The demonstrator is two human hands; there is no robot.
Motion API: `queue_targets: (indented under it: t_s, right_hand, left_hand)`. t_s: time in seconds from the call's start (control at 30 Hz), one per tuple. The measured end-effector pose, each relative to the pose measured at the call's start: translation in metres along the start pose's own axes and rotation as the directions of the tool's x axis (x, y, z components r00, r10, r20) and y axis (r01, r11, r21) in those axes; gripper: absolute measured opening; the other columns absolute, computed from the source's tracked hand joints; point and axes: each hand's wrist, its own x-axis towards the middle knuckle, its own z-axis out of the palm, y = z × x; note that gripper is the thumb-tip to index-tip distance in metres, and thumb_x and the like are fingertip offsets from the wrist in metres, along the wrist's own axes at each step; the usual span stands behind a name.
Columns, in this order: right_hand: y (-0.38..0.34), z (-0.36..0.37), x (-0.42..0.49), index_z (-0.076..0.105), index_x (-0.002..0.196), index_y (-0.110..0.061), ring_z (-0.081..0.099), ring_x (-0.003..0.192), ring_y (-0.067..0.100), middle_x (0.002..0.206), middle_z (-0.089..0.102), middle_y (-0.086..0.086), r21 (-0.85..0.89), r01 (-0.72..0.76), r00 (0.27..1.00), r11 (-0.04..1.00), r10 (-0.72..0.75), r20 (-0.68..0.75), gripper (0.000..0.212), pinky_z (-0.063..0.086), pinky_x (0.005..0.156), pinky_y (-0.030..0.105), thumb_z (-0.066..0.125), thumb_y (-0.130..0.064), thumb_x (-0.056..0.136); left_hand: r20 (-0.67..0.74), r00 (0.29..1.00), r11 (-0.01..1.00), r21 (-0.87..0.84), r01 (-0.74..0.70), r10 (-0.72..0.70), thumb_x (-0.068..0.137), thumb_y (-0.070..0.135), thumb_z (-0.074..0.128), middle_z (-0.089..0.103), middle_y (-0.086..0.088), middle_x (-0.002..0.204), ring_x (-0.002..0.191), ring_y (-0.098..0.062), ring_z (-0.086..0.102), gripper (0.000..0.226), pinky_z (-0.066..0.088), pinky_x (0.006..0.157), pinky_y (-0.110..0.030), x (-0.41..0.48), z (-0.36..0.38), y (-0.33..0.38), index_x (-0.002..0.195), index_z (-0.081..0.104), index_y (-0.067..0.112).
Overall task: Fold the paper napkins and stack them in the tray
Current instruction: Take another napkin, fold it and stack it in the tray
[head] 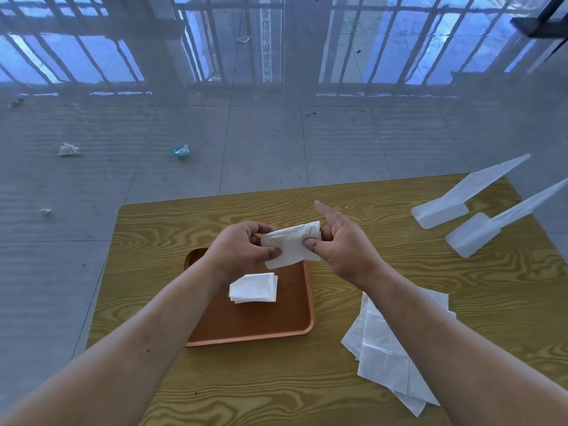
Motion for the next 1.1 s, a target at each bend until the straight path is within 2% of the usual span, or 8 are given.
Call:
queue_targets:
  t_s: [0.1,0.27,0.33,0.43,0.57,0.67,0.93,1.1]
  right_hand:
    - [-0.001,-0.002,-0.001,0.071,0.127,-0.022,0.066,0.066,0.003,0.069,0.073,-0.012,-0.064,0.021,0.999,0.998,-0.024,-0.046,0.035,0.054,0.073,0.024,0.076,-0.011,0.094]
    - [-0.008,-0.006,-0.003,0.075,0.087,-0.031,0.062,0.106,0.013,0.107,0.07,-0.008,-0.236,0.031,0.992,0.971,-0.059,-0.111,0.006,0.048,0.092,0.03,0.076,-0.027,0.092]
    - [-0.01,-0.01,-0.002,0.074,0.087,-0.025,0.06,0.11,0.011,0.111,0.068,-0.01,-0.155,0.015,0.995,0.988,-0.03,-0.098,0.006,0.043,0.097,0.029,0.077,-0.027,0.092]
    - [-0.014,-0.012,-0.002,0.071,0.095,-0.014,0.066,0.094,0.016,0.098,0.072,0.001,0.346,-0.108,0.994,0.932,0.09,0.069,0.004,0.053,0.09,0.038,0.071,-0.016,0.098]
    - [-0.017,-0.005,-0.003,0.07,0.104,-0.013,0.072,0.094,0.024,0.098,0.076,0.007,0.593,-0.218,0.976,0.775,0.18,0.123,0.007,0.061,0.087,0.044,0.064,-0.014,0.102]
    - [-0.015,0.002,-0.006,0.072,0.109,-0.013,0.075,0.086,0.023,0.095,0.078,0.006,0.583,-0.286,0.958,0.76,0.248,0.147,0.012,0.064,0.076,0.042,0.065,-0.019,0.102]
    - [-0.002,0.02,-0.008,0.068,0.128,-0.016,0.07,0.095,0.032,0.117,0.075,0.021,0.587,-0.406,0.914,0.7,0.313,0.258,0.025,0.057,0.068,0.042,0.056,-0.015,0.107]
    - [0.0,0.033,-0.008,0.074,0.105,-0.009,0.068,0.083,0.025,0.104,0.072,0.017,0.607,-0.386,0.922,0.694,0.271,0.277,0.033,0.057,0.064,0.034,0.042,-0.001,0.107]
  left_hand:
    - [-0.052,0.995,0.992,0.094,-0.079,0.084,0.082,0.013,0.09,0.079,0.001,0.076,0.071,-0.024,0.073,0.015,0.062,0.071,-0.037,-0.001,0.0,0.005,0.09,0.079,0.02]
    - [-0.07,0.984,0.986,-0.014,-0.163,0.162,0.082,0.023,0.087,0.076,-0.002,0.077,0.068,-0.014,0.064,0.01,0.055,0.063,-0.031,-0.005,-0.002,0.012,0.083,0.077,0.023]
    - [0.012,0.99,0.975,-0.178,-0.133,0.138,0.08,0.026,0.08,0.076,-0.001,0.096,0.082,-0.018,0.066,0.015,0.055,0.073,-0.035,-0.006,-0.002,0.015,0.091,0.074,0.018]
    - [0.169,0.976,0.941,-0.331,-0.075,0.137,0.085,0.027,0.074,0.07,-0.007,0.099,0.089,-0.018,0.066,0.026,0.056,0.073,-0.026,-0.007,0.0,0.019,0.104,0.068,0.01]
    - [0.202,0.975,0.942,-0.334,-0.018,0.091,0.098,0.018,0.073,0.077,-0.02,0.113,0.098,-0.031,0.073,0.026,0.063,0.086,-0.051,-0.01,0.008,0.018,0.119,0.072,0.003]
    - [0.067,0.998,0.928,-0.372,0.012,0.014,0.098,0.013,0.073,0.077,-0.025,0.117,0.098,-0.034,0.075,0.018,0.06,0.091,-0.061,-0.01,0.012,0.012,0.112,0.077,0.004]
    - [0.024,0.998,0.905,-0.42,0.069,-0.065,0.109,0.016,0.054,0.077,-0.011,0.102,0.081,-0.027,0.07,0.022,0.049,0.065,-0.039,-0.013,0.01,-0.008,0.119,0.074,0.019]
    - [0.096,0.991,0.85,-0.51,0.133,-0.097,0.097,0.039,0.05,0.076,-0.011,0.106,0.086,-0.023,0.074,0.036,0.054,0.069,-0.034,-0.015,-0.011,-0.031,0.1,0.079,0.018]
